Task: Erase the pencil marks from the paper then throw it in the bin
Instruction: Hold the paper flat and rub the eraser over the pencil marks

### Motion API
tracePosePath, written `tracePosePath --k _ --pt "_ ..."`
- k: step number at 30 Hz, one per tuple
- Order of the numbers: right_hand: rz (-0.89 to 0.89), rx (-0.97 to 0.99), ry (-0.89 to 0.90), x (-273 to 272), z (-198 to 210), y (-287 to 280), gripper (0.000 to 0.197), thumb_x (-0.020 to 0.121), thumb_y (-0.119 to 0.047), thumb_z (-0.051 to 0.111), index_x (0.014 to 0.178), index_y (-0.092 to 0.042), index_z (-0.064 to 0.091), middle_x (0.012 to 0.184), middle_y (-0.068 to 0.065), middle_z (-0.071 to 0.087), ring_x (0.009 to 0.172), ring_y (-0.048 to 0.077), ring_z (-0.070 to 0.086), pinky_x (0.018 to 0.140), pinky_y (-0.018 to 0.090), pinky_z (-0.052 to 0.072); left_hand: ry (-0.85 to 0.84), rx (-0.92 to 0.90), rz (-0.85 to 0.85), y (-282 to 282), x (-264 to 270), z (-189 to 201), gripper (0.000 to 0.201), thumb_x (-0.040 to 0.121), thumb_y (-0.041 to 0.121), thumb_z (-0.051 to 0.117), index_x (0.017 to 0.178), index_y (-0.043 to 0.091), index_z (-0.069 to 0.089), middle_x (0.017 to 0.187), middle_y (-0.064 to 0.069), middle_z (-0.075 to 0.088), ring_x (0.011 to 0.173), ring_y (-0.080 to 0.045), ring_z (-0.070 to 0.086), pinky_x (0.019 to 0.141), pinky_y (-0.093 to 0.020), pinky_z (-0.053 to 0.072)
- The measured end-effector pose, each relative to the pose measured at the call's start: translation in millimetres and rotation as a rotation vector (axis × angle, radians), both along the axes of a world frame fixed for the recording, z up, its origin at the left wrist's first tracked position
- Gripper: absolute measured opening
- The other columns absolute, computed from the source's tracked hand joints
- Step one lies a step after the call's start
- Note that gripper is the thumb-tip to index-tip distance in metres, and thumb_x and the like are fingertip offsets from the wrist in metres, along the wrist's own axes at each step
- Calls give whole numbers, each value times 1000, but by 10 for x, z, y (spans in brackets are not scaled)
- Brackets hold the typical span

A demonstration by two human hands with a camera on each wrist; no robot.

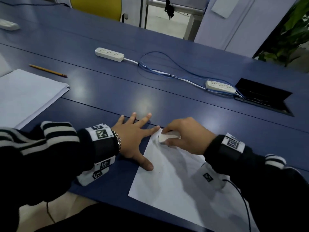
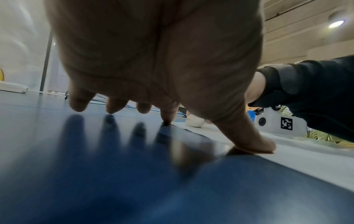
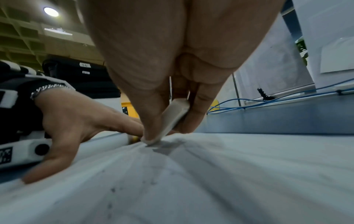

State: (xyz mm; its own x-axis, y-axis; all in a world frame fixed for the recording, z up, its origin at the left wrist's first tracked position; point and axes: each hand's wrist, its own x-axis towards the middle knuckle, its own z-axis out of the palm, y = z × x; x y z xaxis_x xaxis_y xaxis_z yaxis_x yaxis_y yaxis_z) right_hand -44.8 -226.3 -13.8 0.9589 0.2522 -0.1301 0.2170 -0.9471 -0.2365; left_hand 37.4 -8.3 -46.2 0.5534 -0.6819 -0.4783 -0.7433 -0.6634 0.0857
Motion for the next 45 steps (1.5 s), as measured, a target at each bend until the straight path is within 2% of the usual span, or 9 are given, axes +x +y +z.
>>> tracePosePath --k 5,9,14,18,23,30,34,40,45 --pt "64 30 -39 49 -14 64 32 86 -44 72 113 -27 72 104 -6 71 96 16 65 83 26 46 38 57 83 -16 10 2 145 39 109 59 145 69 -32 159 9 -52 152 -50 -31 121 -77 -6" --pt "240 24 158 19 69 63 37 81 -55 64 109 -32 72 103 -11 70 93 10 64 83 29 51 50 75 105 -12 4 10 144 39 108 61 142 71 -33 158 11 -52 152 -52 -31 117 -81 -6" --pt "151 3 5 172 26 52 33 85 -48 71 111 -29 74 101 -5 72 92 18 67 80 29 49 82 92 139 -19 -29 61 143 37 108 62 139 74 -33 157 16 -53 150 -53 -34 108 -90 -2" --pt "247 37 119 -1 61 41 28 82 -42 73 108 -31 75 103 -11 71 93 9 65 83 23 50 96 102 149 -19 -40 81 144 36 106 64 140 75 -32 156 18 -54 149 -55 -35 104 -94 -1" --pt "141 9 4 77 37 43 30 83 -46 71 108 -28 75 100 -5 71 91 17 66 80 30 51 99 105 155 -26 -48 97 145 36 107 64 139 74 -33 155 18 -54 148 -54 -37 104 -94 0" --pt "142 21 115 -69 147 55 36 80 -53 67 108 -31 74 103 -11 71 93 9 65 85 26 51 112 105 139 -27 -88 134 151 33 106 66 140 72 -35 155 20 -54 147 -54 -37 104 -94 -1" --pt "-7 33 -58 -259 244 -9 32 82 -49 71 107 -30 72 102 -13 71 93 8 65 78 7 38 32 71 78 18 -125 68 158 40 107 61 153 51 -35 159 11 -51 152 -48 -34 113 -86 -6" --pt "-91 -38 97 -1212 239 204 34 88 -60 51 111 -37 61 102 -20 61 96 4 57 86 22 46 115 -181 -78 33 -108 126 136 77 94 52 158 31 -36 177 3 -12 161 -20 -17 131 -50 -8" --pt "-198 -29 140 -1403 102 261 33 91 -59 49 113 -36 61 103 -20 60 96 6 57 85 22 47 74 -138 -154 124 -173 172 118 91 83 48 163 28 -26 177 -3 4 162 -12 -7 125 -33 -14"
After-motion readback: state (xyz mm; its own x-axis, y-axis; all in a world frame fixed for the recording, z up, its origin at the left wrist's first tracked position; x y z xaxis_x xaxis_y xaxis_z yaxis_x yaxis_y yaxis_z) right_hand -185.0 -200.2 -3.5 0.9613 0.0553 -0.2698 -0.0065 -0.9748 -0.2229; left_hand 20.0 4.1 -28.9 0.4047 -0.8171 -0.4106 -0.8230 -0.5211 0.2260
